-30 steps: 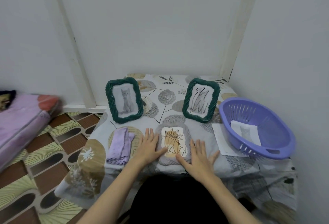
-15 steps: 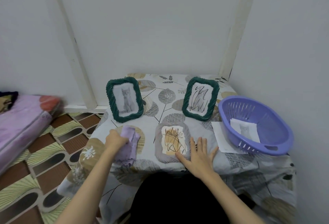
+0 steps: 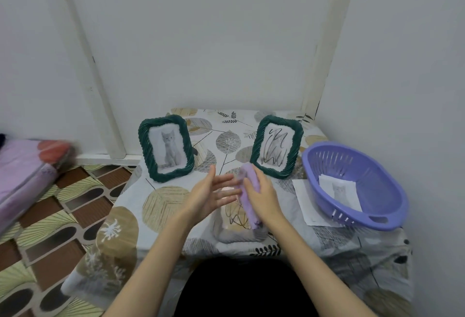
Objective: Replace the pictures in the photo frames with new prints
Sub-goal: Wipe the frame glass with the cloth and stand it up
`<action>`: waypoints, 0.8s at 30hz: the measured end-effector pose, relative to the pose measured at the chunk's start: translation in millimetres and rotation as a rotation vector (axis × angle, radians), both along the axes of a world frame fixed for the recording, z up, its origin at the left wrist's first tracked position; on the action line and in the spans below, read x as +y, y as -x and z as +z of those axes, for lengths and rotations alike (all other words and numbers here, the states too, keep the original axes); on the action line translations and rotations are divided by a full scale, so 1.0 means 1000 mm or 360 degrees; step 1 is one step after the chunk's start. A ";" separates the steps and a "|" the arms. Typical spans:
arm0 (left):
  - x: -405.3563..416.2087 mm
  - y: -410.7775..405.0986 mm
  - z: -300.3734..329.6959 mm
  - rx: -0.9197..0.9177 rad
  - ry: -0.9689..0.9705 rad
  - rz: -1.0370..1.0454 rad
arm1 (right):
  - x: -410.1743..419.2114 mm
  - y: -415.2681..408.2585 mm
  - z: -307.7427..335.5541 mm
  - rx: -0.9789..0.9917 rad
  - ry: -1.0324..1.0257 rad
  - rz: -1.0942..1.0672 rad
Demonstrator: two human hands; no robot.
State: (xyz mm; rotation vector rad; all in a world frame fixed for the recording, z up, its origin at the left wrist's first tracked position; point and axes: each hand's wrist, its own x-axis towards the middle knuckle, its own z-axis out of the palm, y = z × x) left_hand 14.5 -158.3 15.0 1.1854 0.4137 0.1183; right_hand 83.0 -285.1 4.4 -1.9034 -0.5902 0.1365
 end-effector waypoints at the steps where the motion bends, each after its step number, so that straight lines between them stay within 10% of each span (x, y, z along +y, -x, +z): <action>1: 0.004 -0.002 -0.005 0.0038 -0.0290 0.0055 | -0.003 -0.008 -0.005 -0.0193 0.0239 -0.0093; 4: 0.023 -0.004 -0.033 0.0150 -0.1475 0.0134 | -0.008 -0.023 -0.027 -0.0683 0.1016 -0.0109; 8: 0.039 -0.007 -0.067 0.0348 -0.2061 -0.0407 | -0.006 -0.016 -0.055 -0.0901 0.1418 0.0246; 24: 0.055 -0.003 -0.079 0.0378 -0.2144 -0.0927 | 0.022 -0.014 -0.074 -0.1115 0.1032 0.0331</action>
